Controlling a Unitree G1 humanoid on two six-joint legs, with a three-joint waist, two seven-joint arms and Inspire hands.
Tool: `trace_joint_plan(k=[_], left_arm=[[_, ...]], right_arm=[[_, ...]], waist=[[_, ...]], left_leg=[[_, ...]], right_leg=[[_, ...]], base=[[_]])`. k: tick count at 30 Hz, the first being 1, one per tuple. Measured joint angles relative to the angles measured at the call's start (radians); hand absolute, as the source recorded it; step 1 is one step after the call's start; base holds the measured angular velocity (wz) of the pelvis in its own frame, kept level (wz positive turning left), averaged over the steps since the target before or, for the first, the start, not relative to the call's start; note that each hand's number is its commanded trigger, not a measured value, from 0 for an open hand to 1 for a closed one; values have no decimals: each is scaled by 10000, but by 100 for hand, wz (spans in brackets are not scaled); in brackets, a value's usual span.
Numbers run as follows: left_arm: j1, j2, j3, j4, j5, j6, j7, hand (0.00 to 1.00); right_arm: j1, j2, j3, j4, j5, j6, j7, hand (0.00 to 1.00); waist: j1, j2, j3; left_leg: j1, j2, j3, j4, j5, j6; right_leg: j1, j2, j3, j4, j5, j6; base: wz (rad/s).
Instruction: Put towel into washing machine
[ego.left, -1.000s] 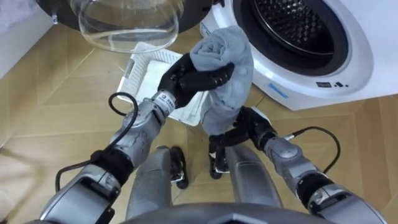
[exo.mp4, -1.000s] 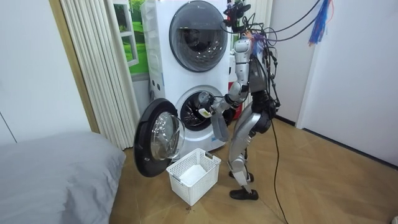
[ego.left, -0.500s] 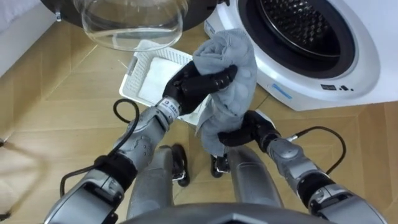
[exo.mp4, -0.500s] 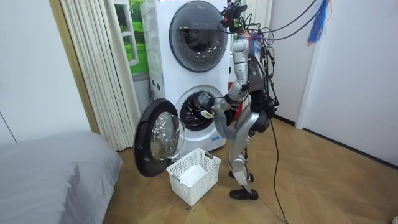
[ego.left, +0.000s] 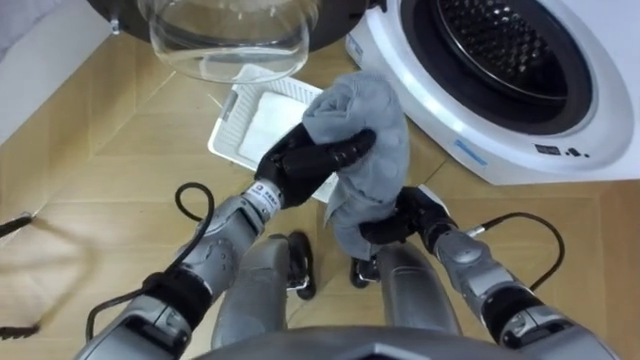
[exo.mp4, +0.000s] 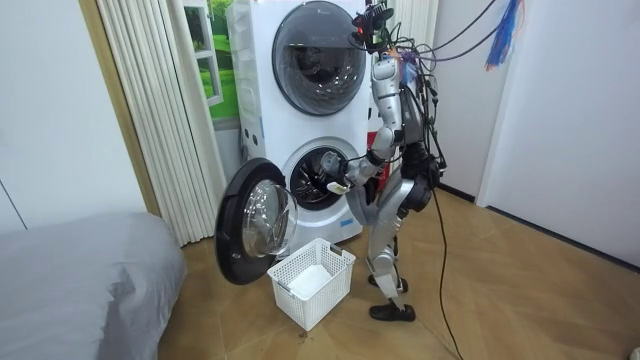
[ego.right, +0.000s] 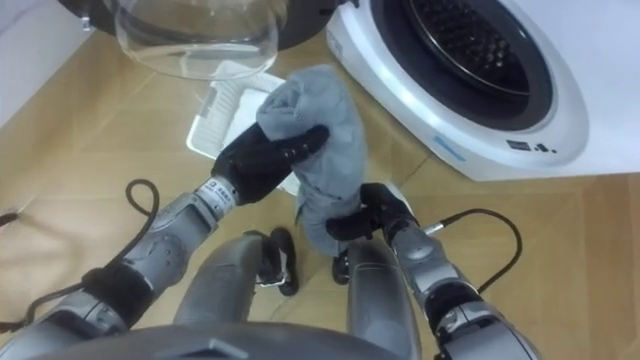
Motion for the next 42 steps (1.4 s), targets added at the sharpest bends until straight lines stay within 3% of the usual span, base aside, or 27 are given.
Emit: trace_joint_plan(k=[7,12,17,27,31,37,42], left_arm=[[181,78,762,53,241,0,1123,0],[244,73,1553,83,750,-11,2061,0],[320,-45,1638,193,1030,2,2537,0],[223,-209,1698,452,1560,148,3138,0],[212,-329,1680,455,1757,169,3376,0],[106,-304,1626,718,2161,237,3576,0],[155,-299,1655,696,2105,535,3912,0]], right_arm=[[96,-87,-2,67,632,83,-152,100],[-37,2,-602,519,1950,326,56,100],[-221,-41,-911,812,2806,672,133,100],[-1279,4,-1455,1657,3960,984,235,100],[-1485,-35,-1857,1721,4258,1022,243,100],[-2083,-441,-2246,2437,4267,1241,239,100],[-2366,-953,-2334,2714,5263,1470,236,100]], waist=[[143,46,29],[214,54,42],[357,2,84],[346,-353,309],[335,-374,322],[353,-374,322],[441,-382,326]], left_leg=[[-79,-3,-22,-46,71,-32],[-77,-26,-15,-73,78,-23],[-73,-154,-38,-267,197,-9],[-104,-191,-53,-330,274,-23],[-153,-206,-97,-309,279,-14],[-132,-347,-298,-345,364,29],[-124,-363,-293,-322,382,58]], right_leg=[[-48,-28,-73,-18,-2,-53],[-54,-50,-82,-32,-1,-54],[-81,-152,-114,-90,-1,-53],[-100,-192,-165,-154,0,-52],[-100,-254,-322,-159,0,-52],[-17,-388,-496,-161,-1,-51],[-13,-419,-500,-111,12,-30]], base=[[3],[0],[5],[2],[6],[9],[0]])
